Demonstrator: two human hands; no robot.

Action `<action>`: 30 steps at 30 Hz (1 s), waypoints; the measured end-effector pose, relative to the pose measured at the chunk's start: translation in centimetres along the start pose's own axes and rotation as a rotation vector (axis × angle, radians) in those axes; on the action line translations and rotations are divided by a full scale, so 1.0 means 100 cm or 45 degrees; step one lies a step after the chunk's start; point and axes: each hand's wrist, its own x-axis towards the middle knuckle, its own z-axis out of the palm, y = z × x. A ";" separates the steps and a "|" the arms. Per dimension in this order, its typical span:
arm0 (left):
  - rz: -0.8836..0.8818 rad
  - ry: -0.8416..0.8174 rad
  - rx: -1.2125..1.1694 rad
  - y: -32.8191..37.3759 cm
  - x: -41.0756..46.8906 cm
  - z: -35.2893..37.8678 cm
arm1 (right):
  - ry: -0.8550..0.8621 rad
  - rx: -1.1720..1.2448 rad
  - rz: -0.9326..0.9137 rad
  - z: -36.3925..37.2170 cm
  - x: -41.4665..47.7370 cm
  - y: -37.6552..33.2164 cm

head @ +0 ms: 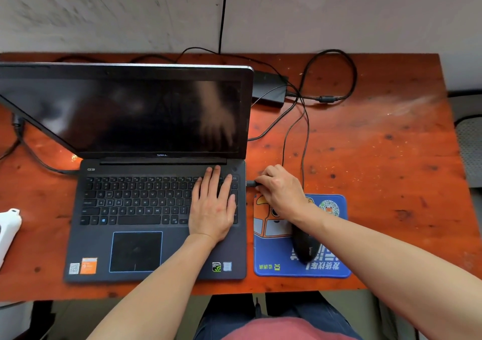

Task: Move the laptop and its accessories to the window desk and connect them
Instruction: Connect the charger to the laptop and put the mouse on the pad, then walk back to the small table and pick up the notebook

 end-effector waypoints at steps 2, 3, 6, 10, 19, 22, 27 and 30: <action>0.006 0.006 0.001 -0.001 0.000 0.002 | -0.015 -0.016 0.004 0.001 0.001 0.001; 0.008 0.006 0.006 -0.001 0.000 0.002 | -0.015 -0.023 0.003 0.001 0.000 0.001; 0.008 -0.022 0.025 0.000 0.000 -0.001 | -0.027 -0.056 0.022 0.001 0.000 -0.001; 0.034 -0.140 0.049 0.002 0.001 -0.019 | -0.108 -0.151 0.106 -0.006 0.000 -0.008; 0.001 -0.247 0.043 -0.023 -0.011 -0.089 | -0.071 -0.244 0.101 -0.045 -0.002 -0.054; -0.156 -0.156 -0.065 -0.035 -0.032 -0.115 | -0.038 -0.256 -0.075 -0.058 0.006 -0.081; -0.464 0.022 -0.111 -0.052 -0.090 -0.147 | -0.032 -0.292 -0.413 -0.062 0.013 -0.131; -0.684 0.106 -0.126 -0.051 -0.150 -0.154 | -0.091 -0.330 -0.637 -0.050 0.002 -0.165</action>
